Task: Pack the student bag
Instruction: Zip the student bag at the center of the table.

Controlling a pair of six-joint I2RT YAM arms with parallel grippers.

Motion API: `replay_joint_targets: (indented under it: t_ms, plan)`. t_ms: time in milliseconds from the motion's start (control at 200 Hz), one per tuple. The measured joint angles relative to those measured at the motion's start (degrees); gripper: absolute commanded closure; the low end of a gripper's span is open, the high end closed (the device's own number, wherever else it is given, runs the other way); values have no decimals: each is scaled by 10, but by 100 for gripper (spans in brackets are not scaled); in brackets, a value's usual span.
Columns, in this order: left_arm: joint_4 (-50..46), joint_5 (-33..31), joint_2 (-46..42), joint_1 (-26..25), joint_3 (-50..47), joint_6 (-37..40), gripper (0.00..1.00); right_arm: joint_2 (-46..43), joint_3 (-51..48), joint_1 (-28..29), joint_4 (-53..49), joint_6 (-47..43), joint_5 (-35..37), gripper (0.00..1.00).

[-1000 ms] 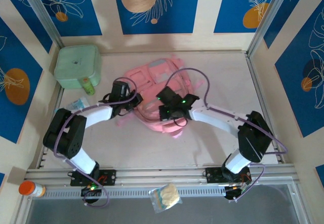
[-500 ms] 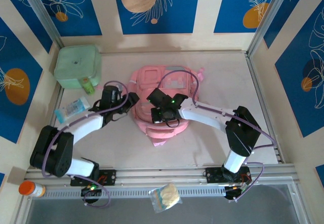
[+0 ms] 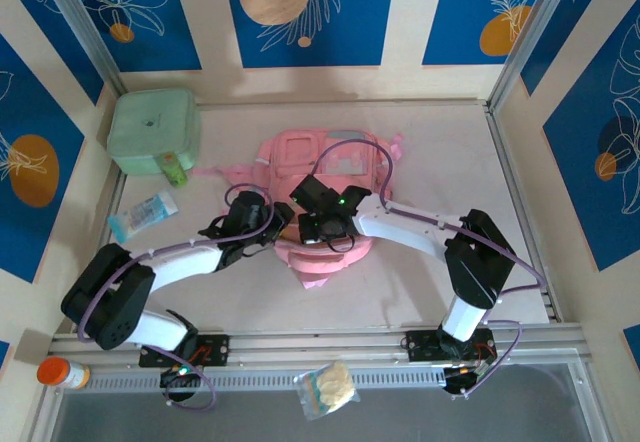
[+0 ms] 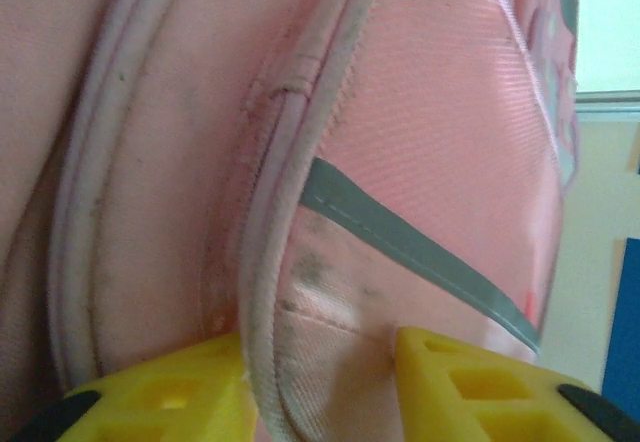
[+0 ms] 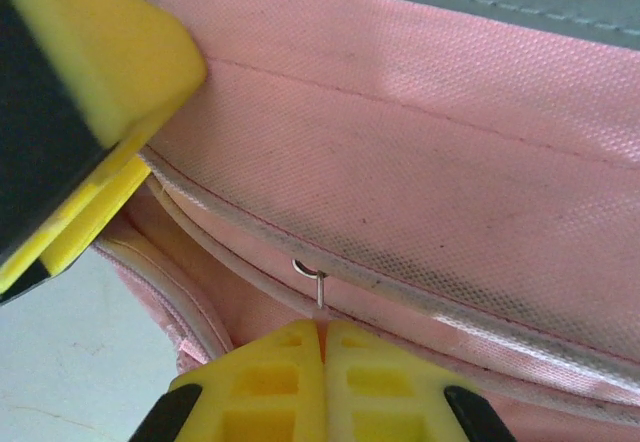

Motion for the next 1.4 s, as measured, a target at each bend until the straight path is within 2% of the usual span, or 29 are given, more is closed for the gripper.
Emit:
replay_joint_targets:
  t_ms: [60,300,555,740,970,1401]
  plan:
    - [-1,-7,5,-2,1,-7,82,0,-1,0,0,0,0,100]
    - [-19,-30,3,-3,14,19,100,0,-1,0,-11,-1,18,100]
    - [-93,-16,-36,37,33,91,100,-24,-17,-3,-40,0,43,100]
    - [-134,35,-47,100,41,143,100,-46,-51,-27,-63,-1,52,100]
    - [-189,90,-47,140,76,213,100,-68,-60,-65,-63,-11,61,100]
    - [-253,148,-25,179,125,329,100,-98,-88,-120,17,-147,56,100]
